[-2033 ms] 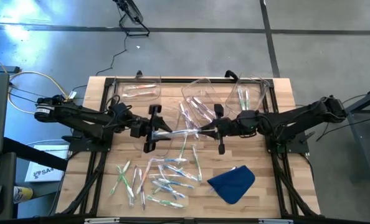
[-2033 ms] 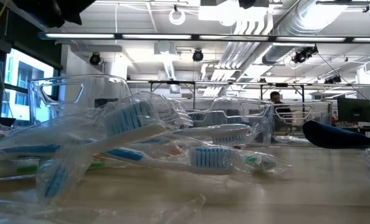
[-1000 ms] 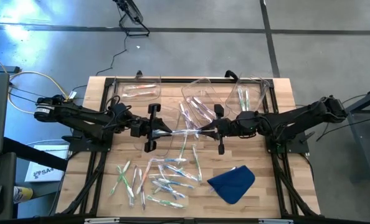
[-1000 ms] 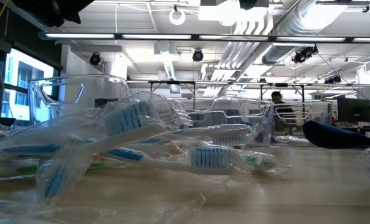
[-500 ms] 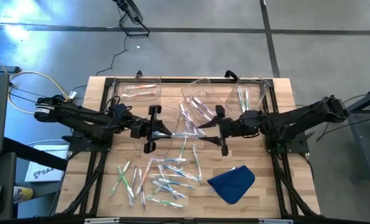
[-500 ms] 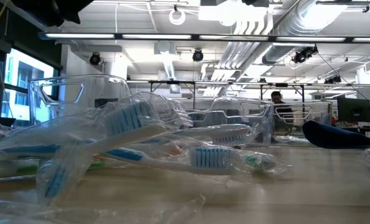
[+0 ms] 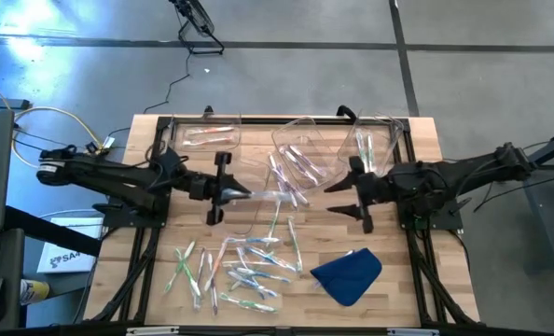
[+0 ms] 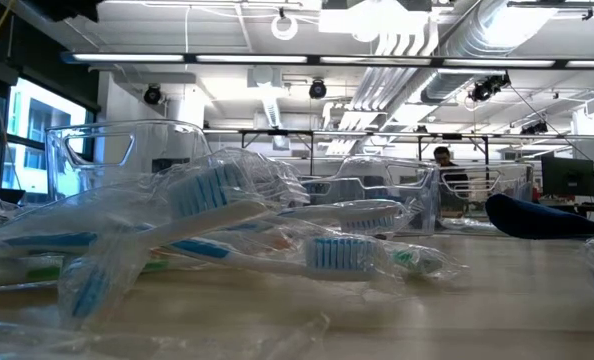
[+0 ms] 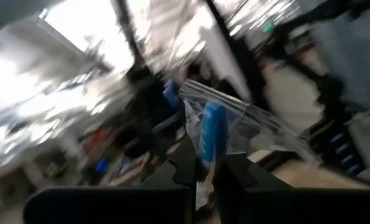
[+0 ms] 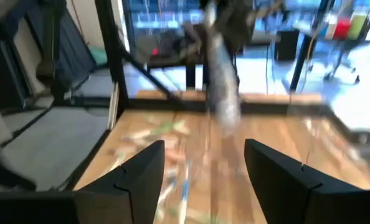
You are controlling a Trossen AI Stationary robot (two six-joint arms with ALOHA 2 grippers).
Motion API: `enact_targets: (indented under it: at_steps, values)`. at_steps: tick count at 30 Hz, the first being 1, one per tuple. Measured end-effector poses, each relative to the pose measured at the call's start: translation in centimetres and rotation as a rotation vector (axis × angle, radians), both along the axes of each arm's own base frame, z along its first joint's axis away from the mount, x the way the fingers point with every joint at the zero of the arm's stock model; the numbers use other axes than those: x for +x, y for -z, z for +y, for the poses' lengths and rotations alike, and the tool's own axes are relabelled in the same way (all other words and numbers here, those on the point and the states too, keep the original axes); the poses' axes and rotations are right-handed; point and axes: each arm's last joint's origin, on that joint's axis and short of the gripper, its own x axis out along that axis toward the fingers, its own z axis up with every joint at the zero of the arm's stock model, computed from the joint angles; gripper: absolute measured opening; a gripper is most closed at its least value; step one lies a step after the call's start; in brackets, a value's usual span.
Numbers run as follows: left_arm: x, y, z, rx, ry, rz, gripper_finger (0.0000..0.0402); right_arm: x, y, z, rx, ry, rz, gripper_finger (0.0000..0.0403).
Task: Pick & Place Toothbrushes
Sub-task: Put the blue toothbrush into the bottom transparent bin
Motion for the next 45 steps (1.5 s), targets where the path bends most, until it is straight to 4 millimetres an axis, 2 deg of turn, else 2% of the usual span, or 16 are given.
enact_targets:
  at_steps: [5,9,14,21,25,29,36,41,45]
  values:
    - [-2.3,-0.6,0.5,-0.037,-0.143,0.086,0.0020,-0.5,1.1,-0.1,0.033,0.027,0.123,0.0196]
    - [-4.2,-1.2,0.7,-0.053,-0.192,0.099,0.0020,-0.2,1.4,-0.1,0.047,0.069,0.145,0.0171]
    - [-5.3,-0.9,0.8,-0.083,-0.214,0.166,0.0020,-0.2,1.4,0.0,0.027,0.058,0.141,0.0108]
    - [-5.2,0.1,0.9,-0.140,-0.254,0.274,0.0020,-0.3,1.7,0.0,-0.010,0.033,0.176,0.0012]
    - [-5.2,0.3,1.0,-0.163,-0.276,0.319,0.0020,-0.5,2.1,-0.2,-0.038,0.062,0.211,0.0004]
    - [-5.5,-1.0,1.2,-0.168,-0.340,0.368,0.0020,-0.5,2.2,-0.3,-0.055,0.081,0.222,0.0003]
    - [-6.0,-2.8,1.9,-0.194,-0.520,0.557,0.0020,-0.5,2.3,-0.4,-0.080,0.078,0.232,0.0004]
    - [-5.7,-1.7,2.9,-0.304,-0.535,0.723,0.0020,-0.5,2.6,-0.4,-0.084,0.079,0.243,0.0004]
    - [-4.7,-0.6,3.7,-0.404,-0.447,0.801,0.0020,-0.5,3.8,-0.5,-0.090,0.081,0.278,0.0004]
